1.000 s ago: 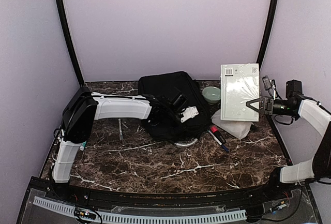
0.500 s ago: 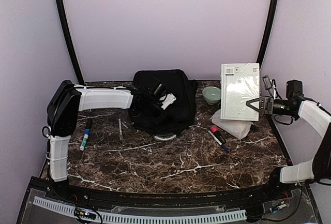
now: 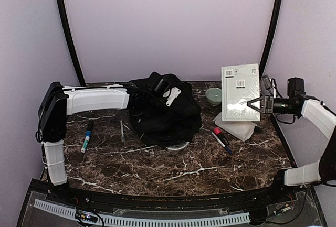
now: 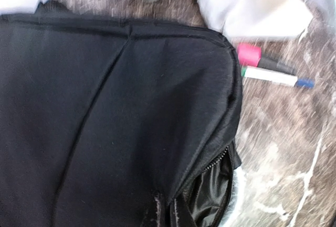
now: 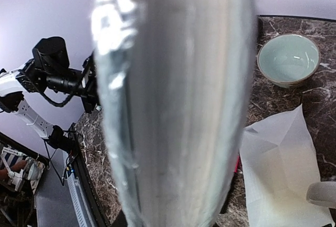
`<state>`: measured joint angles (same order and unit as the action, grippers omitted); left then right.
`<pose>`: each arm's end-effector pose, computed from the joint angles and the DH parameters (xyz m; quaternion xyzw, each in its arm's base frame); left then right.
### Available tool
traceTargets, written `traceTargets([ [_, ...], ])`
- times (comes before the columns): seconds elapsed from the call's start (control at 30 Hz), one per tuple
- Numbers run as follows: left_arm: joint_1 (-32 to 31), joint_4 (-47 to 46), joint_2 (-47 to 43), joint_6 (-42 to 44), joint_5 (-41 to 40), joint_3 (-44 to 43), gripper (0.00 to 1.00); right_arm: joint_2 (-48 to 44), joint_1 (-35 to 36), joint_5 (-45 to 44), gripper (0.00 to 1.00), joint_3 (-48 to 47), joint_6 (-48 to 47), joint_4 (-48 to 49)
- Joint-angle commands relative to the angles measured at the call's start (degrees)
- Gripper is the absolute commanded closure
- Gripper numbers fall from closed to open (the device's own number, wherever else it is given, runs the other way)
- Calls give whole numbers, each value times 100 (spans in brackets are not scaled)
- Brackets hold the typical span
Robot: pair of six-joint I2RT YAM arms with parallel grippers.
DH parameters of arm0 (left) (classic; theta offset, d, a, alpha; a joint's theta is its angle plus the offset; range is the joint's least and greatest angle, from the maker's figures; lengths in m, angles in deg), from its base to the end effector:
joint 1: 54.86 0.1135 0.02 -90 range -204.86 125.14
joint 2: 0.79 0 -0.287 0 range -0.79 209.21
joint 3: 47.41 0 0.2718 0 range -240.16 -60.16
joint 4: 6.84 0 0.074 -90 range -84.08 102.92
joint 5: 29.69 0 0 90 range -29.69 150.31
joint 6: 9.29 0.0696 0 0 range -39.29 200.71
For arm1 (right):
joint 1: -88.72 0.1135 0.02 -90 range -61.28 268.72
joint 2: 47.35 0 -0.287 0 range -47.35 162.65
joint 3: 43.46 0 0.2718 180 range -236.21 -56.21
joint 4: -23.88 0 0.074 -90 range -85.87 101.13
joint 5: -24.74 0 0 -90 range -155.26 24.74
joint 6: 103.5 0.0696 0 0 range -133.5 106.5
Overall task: Pack the student bag
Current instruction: Open the largest pocket of the student bag, then place the book in the largest pocket of the bag.
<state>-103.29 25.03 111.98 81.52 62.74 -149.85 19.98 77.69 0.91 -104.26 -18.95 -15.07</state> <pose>0.3327 -0.3796 0.2330 0.3886 0.8274 -0.1813 0.3628 0.2586 0.0145 0.2746 -0.1688 0.7846 0.4545 0.3865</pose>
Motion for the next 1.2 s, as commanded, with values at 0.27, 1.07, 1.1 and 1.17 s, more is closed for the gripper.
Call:
traceTargets([
  [0.27,659,-560,-540,-133,736,-618,100,627,1219,80,100,-896,791,-433],
  [1.07,652,-1179,-995,-725,652,-251,100,2626,3313,458,100,-1225,572,-1006],
  [1.1,658,-1197,-1053,-708,668,-197,100,2720,3426,524,100,-1270,669,-889],
  [1.17,654,-1230,-1153,-704,699,-107,100,2910,3579,625,100,-1401,844,-710],
])
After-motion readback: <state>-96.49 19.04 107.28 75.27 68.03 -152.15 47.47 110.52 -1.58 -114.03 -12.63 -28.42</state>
